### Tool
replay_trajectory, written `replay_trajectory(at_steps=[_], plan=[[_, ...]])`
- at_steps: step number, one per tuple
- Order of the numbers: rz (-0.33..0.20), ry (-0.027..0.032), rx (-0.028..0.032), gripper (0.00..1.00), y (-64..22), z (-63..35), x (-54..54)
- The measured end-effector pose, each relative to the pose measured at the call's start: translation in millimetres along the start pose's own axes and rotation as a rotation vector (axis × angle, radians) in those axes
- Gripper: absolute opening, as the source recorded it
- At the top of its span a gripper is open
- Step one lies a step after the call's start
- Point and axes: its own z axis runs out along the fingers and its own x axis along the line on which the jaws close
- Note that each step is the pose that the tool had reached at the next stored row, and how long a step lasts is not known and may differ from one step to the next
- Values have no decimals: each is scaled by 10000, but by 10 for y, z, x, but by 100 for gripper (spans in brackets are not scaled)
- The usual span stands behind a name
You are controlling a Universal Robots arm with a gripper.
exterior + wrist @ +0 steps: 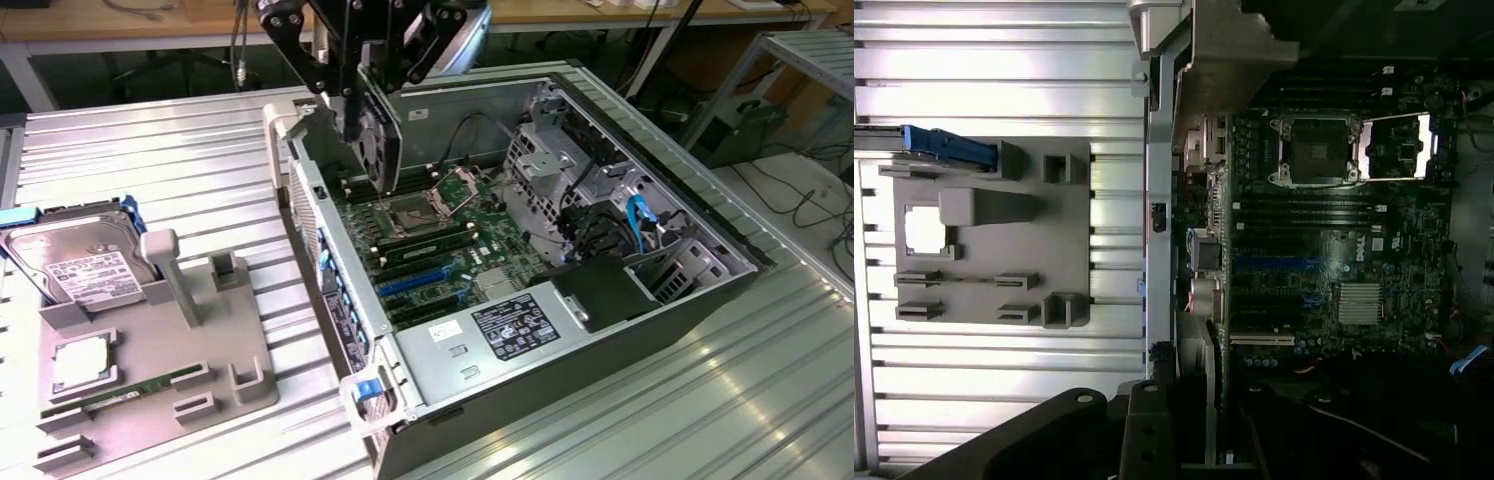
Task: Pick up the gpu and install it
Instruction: 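Pick up the gpu and move the gpu toward the slot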
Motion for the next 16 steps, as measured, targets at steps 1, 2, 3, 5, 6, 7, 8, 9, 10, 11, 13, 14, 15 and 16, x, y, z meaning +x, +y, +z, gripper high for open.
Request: replay_trajectory(at_steps=[1, 2, 3, 5, 6, 7, 8, 9, 10, 11, 13, 14, 15, 16], plan=[[-2, -8, -133, 28, -1, 21, -161], [-2, -9, -132, 28, -1, 29, -213], [-2, -9, -132, 28, -2, 36, -280], [-2, -10, -133, 28, -3, 41, -333], [-2, -9, -132, 28, -2, 41, -346], [-2, -9, -132, 28, -3, 42, -356], [-2, -9, -132, 28, -3, 43, -368], [-3, -10, -134, 28, -3, 45, -377], [-2, -10, -134, 28, -3, 46, -386], [-2, -10, -133, 28, -3, 46, -396], [-2, -10, -133, 28, -3, 48, -414], [-2, -9, -133, 28, -4, 49, -424], [-2, -10, -134, 28, -4, 52, -433], [-2, -10, -134, 28, -4, 55, -452]])
